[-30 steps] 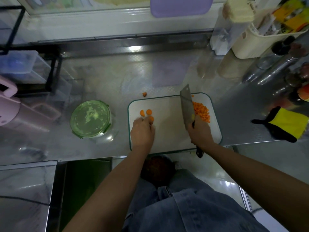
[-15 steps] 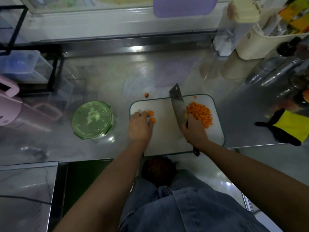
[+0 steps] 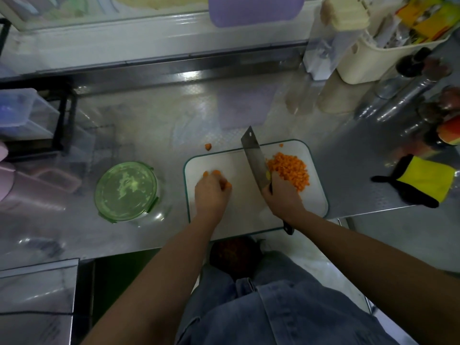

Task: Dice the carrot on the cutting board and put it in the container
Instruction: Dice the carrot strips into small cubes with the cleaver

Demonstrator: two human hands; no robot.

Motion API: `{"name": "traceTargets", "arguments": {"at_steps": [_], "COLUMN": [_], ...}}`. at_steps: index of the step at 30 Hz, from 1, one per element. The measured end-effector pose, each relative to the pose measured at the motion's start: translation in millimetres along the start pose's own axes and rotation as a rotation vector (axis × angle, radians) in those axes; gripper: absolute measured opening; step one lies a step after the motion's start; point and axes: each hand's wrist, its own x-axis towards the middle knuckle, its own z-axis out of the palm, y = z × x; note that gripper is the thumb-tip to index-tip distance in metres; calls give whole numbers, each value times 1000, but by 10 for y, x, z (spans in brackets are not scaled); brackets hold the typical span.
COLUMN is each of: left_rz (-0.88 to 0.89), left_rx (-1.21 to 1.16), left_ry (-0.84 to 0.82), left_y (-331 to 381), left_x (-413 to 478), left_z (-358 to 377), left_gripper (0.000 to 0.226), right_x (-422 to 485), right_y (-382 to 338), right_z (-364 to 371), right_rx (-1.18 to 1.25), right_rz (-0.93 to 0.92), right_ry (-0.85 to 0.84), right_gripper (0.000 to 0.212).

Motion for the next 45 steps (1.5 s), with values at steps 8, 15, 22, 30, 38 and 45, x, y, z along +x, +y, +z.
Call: {"name": "traceTargets", "arguments": {"at_steps": [8, 15, 22, 30, 38, 45], "left_rz": [-108, -275, -299, -336, -345, -350], "left_rx": [-171, -259, -294, -305, -275, -300], "left_ry": [-88, -78, -75, -80, -96, -97], "left_y": [352, 383, 410, 411, 414, 384], "left_x": [-197, -192, -189, -155, -142, -129], "left_z": [278, 301, 294, 306, 290, 309], "left_gripper": [16, 20, 19, 19, 17, 20], "right_x": [-232, -289, -290, -228, -231, -256], "right_y": [79, 66, 65, 4, 48, 37], "right_z": [-85, -107, -110, -52, -106, -135], "right_rx": [-32, -138, -196, -183, -122, -165], "right_rz": [-105, -169, -171, -170, -193, -223], "right_ry": [24, -51, -82, -76, -26, -85], "right_gripper": [19, 12, 8, 13, 20, 18]}}
